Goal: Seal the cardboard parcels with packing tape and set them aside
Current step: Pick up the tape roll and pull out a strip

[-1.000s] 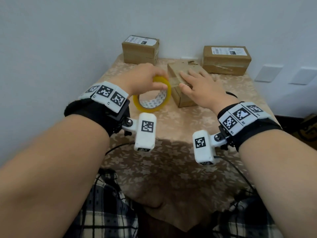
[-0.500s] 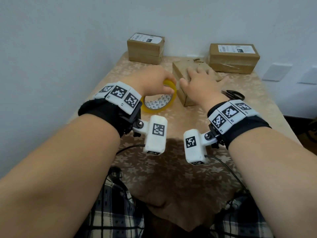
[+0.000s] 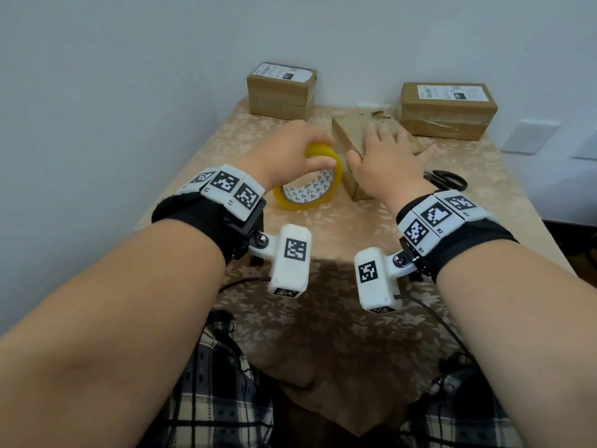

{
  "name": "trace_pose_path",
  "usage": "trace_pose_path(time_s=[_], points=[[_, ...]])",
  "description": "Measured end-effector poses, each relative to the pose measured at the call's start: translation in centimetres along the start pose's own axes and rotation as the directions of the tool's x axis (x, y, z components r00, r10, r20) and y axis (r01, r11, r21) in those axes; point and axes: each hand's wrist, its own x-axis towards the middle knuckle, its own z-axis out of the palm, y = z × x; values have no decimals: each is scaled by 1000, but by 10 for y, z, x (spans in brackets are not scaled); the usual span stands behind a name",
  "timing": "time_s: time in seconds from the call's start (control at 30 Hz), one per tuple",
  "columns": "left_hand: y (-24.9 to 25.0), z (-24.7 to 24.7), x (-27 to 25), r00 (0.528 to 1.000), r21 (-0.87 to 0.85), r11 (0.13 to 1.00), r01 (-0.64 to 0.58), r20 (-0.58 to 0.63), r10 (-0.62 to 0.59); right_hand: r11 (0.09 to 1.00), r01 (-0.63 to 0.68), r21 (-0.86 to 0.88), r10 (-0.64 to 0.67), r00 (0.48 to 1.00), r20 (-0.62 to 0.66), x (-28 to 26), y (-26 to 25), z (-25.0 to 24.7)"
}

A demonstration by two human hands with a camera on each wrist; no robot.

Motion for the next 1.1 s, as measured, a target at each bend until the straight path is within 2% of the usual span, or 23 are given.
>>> trace_pose_path(time_s=[0.13, 0.2, 0.27, 0.33, 0.4, 0.43, 0.5, 0.57, 0.63, 0.7, 0.8, 0.9, 1.0, 1.1], points=[[5, 4, 0, 999, 62, 998, -17, -41, 19, 999, 8, 40, -8, 1000, 15, 6, 2, 2], [8, 6, 0, 998, 79, 997, -11, -58, 16, 978, 71, 199, -71, 997, -4, 12, 13, 2], [10, 8, 1, 998, 77, 997, 9, -62, -5, 861, 162, 483, -132, 987, -95, 12, 28, -3], [13, 9, 2, 997, 72, 997, 32, -77, -26, 769, 151, 621, -47, 982, -181, 6, 47, -7], [17, 9, 2, 995, 78, 996, 39, -96, -32, 794, 39, 607, 136, 961, -241, 2, 69, -5], [19, 10, 3, 994, 85, 996, 40, -101, -31, 823, -52, 566, 197, 960, -199, 0, 78, -5], [23, 11, 4, 994, 104, 994, 44, -103, -33, 892, -195, 408, 218, 976, -11, -5, 89, 0], [25, 11, 5, 994, 112, 993, 49, -104, -37, 957, -214, 196, 195, 975, 110, -12, 96, 5], [25, 11, 6, 993, 101, 993, 64, -103, -53, 975, -214, 58, 209, 975, 80, -14, 100, 7], [24, 11, 6, 992, 89, 993, 82, -103, -72, 970, -242, 12, 242, 969, 48, -14, 101, 6], [23, 10, 5, 990, 60, 993, 102, -105, -96, 964, -266, -19, 267, 961, 78, -15, 99, 2], [22, 10, 4, 990, 63, 993, 104, -107, -97, 960, -279, 21, 277, 957, 91, -19, 96, -6], [21, 10, 6, 991, 77, 993, 89, -105, -81, 938, -311, 156, 305, 950, 59, -23, 92, -17], [19, 10, 9, 993, 78, 995, 59, -109, -51, 858, -308, 410, 381, 918, -107, -26, 87, -33]])
